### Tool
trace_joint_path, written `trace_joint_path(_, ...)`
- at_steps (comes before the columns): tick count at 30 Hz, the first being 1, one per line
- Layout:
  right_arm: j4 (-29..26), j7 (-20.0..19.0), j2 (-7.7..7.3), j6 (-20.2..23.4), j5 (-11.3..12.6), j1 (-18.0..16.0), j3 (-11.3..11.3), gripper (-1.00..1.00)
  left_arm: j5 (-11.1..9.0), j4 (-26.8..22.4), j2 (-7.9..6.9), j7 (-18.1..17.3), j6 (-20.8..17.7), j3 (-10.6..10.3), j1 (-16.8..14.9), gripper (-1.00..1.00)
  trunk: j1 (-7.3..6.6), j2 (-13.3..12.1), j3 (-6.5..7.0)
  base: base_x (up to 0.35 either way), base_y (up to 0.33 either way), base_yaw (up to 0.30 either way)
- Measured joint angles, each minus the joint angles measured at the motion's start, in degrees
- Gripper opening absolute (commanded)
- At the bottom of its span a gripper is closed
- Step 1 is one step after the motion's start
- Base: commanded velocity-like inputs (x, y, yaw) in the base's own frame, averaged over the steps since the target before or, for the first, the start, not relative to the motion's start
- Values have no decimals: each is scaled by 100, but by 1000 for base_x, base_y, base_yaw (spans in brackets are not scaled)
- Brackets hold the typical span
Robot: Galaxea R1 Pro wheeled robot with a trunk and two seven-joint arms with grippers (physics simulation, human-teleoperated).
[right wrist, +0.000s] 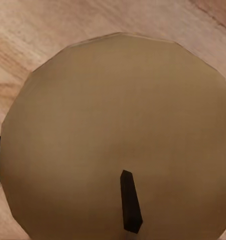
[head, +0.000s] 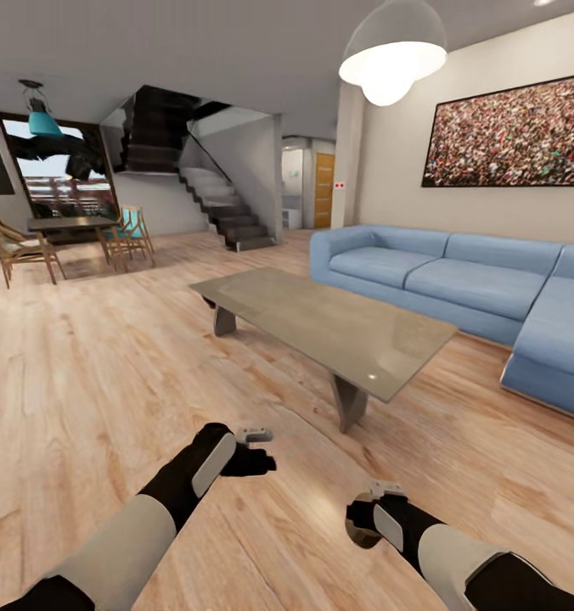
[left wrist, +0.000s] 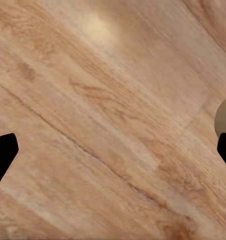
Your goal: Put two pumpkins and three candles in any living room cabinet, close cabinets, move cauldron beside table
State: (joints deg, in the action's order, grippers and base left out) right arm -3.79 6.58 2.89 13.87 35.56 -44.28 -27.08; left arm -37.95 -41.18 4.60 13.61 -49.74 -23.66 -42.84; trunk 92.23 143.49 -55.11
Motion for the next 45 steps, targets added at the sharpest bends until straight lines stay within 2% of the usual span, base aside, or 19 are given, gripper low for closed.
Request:
trace_joint_path(3, 3, 0, 10, 5, -1, 0, -15, -100, -2, 144, -22, 1, 12, 21, 0, 100, 0, 0, -10, 0, 0, 226)
trace_joint_path(4, 7, 0, 16, 6, -2, 0, -32, -100, 0, 236, -26, 1, 153, 26, 0, 100, 0, 0, -12, 0, 0, 90)
trace_joint_path(9, 14, 1, 18, 0, -6, 0, -70, -100, -4, 358, -26, 1, 386, 33, -1, 100, 0, 0, -15, 0, 6, 25)
trace_joint_path(22, 21, -1, 19, -35, -5, 1, -88, -100, -17, 389, -26, -4, 411, 97, -2, 100, 0, 0, -15, 0, 248, 15)
trace_joint_path(34, 22, 0, 19, -54, -11, 1, -91, -100, -17, 388, -23, -5, 411, 153, -2, 100, -1, 0, -15, 70, 285, 259)
trace_joint_path(38, 23, 1, 19, -55, -176, 1, -261, -100, -21, 388, -11, -17, 411, 177, -1, 100, -2, 0, -15, 185, 265, 161)
trace_joint_path(45, 22, 1, 19, -55, -278, 7, -306, -100, -21, 389, 1, -14, 420, 190, -2, 100, -3, 0, -15, 256, 247, 9)
